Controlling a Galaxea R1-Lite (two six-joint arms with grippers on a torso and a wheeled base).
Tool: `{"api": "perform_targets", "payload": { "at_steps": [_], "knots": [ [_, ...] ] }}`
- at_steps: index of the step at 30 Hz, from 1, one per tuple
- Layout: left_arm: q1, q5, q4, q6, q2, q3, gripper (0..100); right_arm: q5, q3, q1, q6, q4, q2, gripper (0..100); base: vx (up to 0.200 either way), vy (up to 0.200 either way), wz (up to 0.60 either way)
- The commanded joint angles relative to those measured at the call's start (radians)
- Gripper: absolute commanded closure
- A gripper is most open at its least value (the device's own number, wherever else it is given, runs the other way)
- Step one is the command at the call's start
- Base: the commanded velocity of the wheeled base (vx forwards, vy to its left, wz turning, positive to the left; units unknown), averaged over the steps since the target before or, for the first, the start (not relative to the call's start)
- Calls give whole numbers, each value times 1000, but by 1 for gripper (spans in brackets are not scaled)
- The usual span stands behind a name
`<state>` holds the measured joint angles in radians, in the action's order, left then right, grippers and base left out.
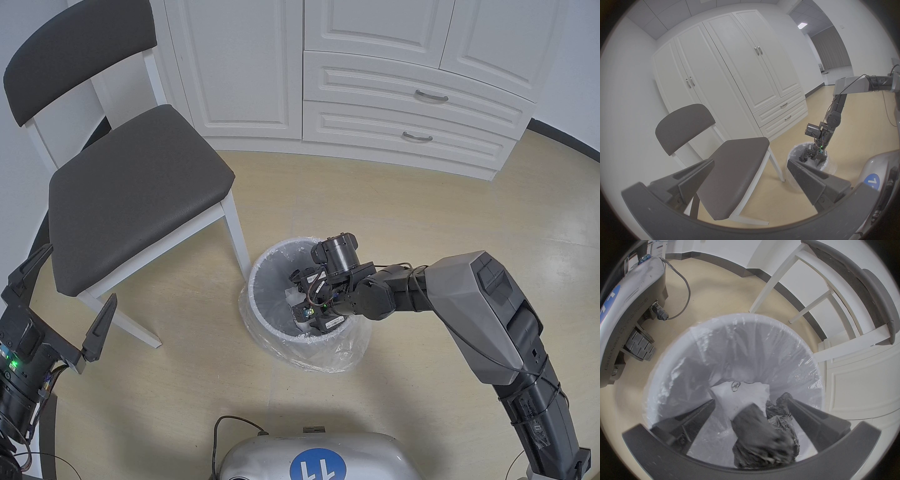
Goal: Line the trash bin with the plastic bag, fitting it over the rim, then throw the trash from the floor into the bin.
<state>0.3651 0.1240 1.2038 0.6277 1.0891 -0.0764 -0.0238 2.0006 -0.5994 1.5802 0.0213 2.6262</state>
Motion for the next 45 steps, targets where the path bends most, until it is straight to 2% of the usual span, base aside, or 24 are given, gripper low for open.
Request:
{"api": "perform_targets", "payload": {
  "at_steps": [1, 27, 39, 45],
  "knots": [
    [0, 0, 0, 0, 3, 0, 0, 1, -1, -3, 0, -1, -6, 0, 0, 0, 0],
    [0, 0, 2, 0, -2, -3, 0, 4, -1, -60, -46, -41, -123, 0, 0, 0, 0],
    [0, 0, 2, 0, 6, 0, 0, 2, -1, 24, -42, -69, -158, 0, 0, 0, 0],
    [0, 0, 2, 0, 9, 1, 0, 4, -1, 41, -48, -72, -169, 0, 0, 0, 0]
  ]
}}
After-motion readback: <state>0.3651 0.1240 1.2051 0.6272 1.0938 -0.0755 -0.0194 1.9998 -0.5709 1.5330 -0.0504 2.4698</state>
